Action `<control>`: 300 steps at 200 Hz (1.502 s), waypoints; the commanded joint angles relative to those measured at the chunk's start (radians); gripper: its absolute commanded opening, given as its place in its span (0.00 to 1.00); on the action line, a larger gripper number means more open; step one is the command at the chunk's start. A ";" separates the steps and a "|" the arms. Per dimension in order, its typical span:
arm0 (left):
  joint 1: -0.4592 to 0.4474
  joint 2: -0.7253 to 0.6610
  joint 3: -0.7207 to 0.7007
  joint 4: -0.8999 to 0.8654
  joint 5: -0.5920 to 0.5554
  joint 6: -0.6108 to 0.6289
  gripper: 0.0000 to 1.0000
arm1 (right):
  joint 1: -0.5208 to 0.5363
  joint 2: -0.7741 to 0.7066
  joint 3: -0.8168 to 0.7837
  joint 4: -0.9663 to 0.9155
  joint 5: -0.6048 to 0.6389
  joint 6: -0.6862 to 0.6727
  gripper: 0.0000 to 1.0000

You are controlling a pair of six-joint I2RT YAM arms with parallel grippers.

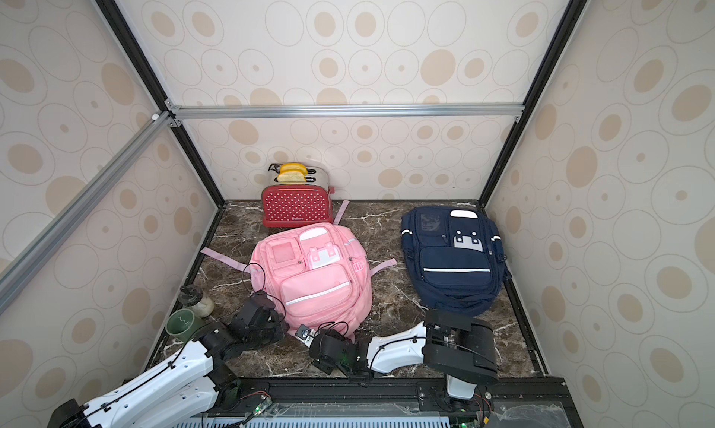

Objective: Zip up the backpack
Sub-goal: Zip the zipper on the backpack.

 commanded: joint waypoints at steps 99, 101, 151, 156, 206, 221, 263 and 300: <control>0.129 0.033 0.011 -0.007 -0.072 0.179 0.00 | 0.005 -0.176 -0.103 -0.329 0.108 -0.127 0.00; 0.130 0.033 0.010 -0.007 -0.074 0.179 0.00 | 0.004 -0.180 -0.105 -0.331 0.111 -0.127 0.00; 0.134 -0.038 -0.025 -0.011 -0.123 0.200 0.00 | -0.045 -0.289 -0.165 -0.373 0.105 -0.159 0.00; 0.133 -0.049 -0.029 -0.014 -0.130 0.205 0.00 | -0.050 -0.297 -0.171 -0.369 0.097 -0.161 0.00; 0.133 -0.117 -0.058 -0.032 -0.228 0.225 0.00 | -0.062 -0.235 -0.187 -0.291 -0.025 -0.093 0.00; 0.133 -0.066 -0.035 -0.026 -0.224 0.246 0.00 | -0.046 -0.169 -0.171 -0.243 -0.073 -0.064 0.00; 0.137 0.189 0.080 -0.032 -0.262 0.234 0.00 | 0.030 -0.011 -0.048 -0.181 -0.065 -0.037 0.00; 0.140 0.266 0.119 0.069 -0.257 0.218 0.16 | 0.047 0.038 -0.002 -0.136 -0.050 -0.007 0.00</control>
